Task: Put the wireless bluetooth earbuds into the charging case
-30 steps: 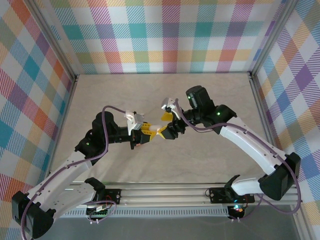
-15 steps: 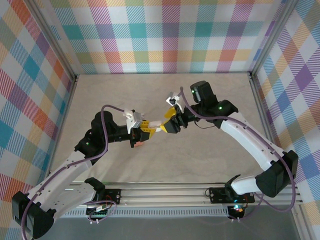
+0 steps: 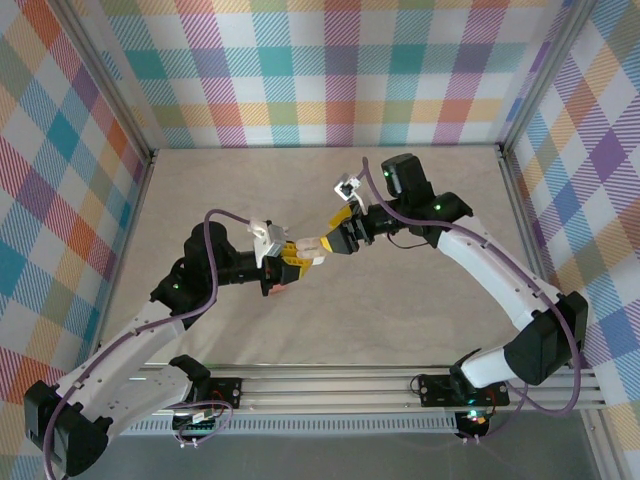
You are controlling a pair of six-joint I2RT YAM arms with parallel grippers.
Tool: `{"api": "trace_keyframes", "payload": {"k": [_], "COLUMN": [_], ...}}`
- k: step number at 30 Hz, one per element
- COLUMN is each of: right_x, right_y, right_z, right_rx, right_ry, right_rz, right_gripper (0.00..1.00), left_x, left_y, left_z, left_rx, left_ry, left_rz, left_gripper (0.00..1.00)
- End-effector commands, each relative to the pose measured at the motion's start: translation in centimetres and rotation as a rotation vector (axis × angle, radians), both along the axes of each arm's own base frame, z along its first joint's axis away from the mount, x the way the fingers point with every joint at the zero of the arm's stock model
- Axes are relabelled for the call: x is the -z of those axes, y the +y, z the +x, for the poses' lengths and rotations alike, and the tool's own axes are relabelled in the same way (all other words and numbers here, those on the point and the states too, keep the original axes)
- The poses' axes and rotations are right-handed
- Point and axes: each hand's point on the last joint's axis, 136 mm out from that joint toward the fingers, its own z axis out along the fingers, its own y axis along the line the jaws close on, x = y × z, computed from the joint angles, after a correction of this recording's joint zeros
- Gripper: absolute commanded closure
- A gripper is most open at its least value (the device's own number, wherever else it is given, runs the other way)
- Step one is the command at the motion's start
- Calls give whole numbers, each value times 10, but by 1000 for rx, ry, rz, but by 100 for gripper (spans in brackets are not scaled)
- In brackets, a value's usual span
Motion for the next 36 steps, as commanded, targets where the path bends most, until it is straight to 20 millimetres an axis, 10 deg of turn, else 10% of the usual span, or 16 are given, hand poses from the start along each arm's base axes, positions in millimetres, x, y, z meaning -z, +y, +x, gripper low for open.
{"api": "trace_keyframes", "payload": {"k": [1,14,36], "right_x": [-19,-8,211], "right_y": [-2,-37,-120], "right_z": [8,36,176], "right_rx": [35,203,567], "right_ry": [-40,49,311], "right_rz": [44,2,-708], "right_gripper": [27,27,22], "left_x": [-6,6,30], "left_y": [-2,8,16], "left_z": [-1,20,35], "left_rx": [5,-108,-171], "left_ry": [22,83,119], "left_rz": [-7,-13,-8], "left_gripper": [100,100,100]}}
